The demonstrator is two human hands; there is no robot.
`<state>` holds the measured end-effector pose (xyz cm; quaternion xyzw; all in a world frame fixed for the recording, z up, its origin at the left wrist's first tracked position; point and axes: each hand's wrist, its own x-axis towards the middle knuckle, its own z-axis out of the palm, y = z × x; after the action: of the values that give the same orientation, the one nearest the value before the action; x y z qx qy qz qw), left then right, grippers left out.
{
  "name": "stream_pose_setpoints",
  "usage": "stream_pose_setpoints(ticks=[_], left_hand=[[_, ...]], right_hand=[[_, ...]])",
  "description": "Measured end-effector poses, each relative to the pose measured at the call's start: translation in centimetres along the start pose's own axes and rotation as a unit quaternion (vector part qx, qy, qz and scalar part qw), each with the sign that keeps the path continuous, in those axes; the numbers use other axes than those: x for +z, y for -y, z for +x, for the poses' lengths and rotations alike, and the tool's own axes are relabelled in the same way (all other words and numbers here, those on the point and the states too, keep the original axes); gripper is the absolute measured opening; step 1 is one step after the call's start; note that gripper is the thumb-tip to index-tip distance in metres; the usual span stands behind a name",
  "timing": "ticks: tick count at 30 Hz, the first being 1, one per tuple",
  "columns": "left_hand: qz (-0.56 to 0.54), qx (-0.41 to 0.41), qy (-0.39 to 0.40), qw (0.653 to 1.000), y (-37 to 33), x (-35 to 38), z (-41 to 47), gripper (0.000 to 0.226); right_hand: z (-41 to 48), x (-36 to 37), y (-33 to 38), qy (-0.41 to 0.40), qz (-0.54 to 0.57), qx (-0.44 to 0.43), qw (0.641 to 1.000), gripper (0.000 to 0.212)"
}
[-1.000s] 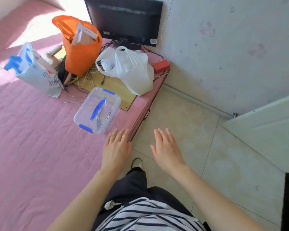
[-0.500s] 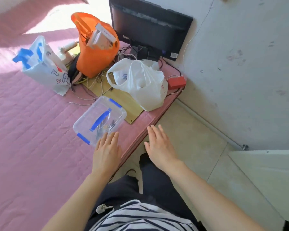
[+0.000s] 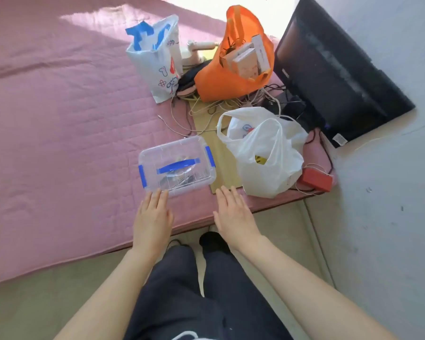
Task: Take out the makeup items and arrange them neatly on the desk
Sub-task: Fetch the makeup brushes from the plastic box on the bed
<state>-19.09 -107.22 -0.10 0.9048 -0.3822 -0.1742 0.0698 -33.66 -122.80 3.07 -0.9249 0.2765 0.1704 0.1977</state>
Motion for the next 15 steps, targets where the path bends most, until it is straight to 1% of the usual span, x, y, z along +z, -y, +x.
stream_pose_setpoints(ticks=[2, 6, 9, 11, 15], left_hand=[[-0.008, -0.042, 0.008, 0.999, 0.2, 0.9, 0.7, 0.053], [-0.037, -0.106, 0.05, 0.992, 0.9, 2.0, 2.2, 0.055], [-0.084, -0.15, 0.067, 0.983, 2.4, 3.1, 4.1, 0.055], [-0.147, -0.198, 0.076, 0.966, 3.7, 4.0, 5.7, 0.053], [-0.263, -0.31, 0.079, 0.91, 5.6, 5.1, 9.1, 0.049]], right_hand=[[2.0, -0.1, -0.9, 0.011, -0.016, -0.019, 1.0, 0.058], [5.4, -0.1, -2.1, 0.028, -0.027, -0.036, 0.999, 0.058], [8.5, 0.4, -2.8, 0.035, -0.017, -0.03, 0.999, 0.059], [10.7, 1.0, -3.1, 0.04, -0.01, -0.022, 0.999, 0.059], [14.9, 2.8, -3.3, 0.039, 0.048, -0.008, 0.998, 0.058]])
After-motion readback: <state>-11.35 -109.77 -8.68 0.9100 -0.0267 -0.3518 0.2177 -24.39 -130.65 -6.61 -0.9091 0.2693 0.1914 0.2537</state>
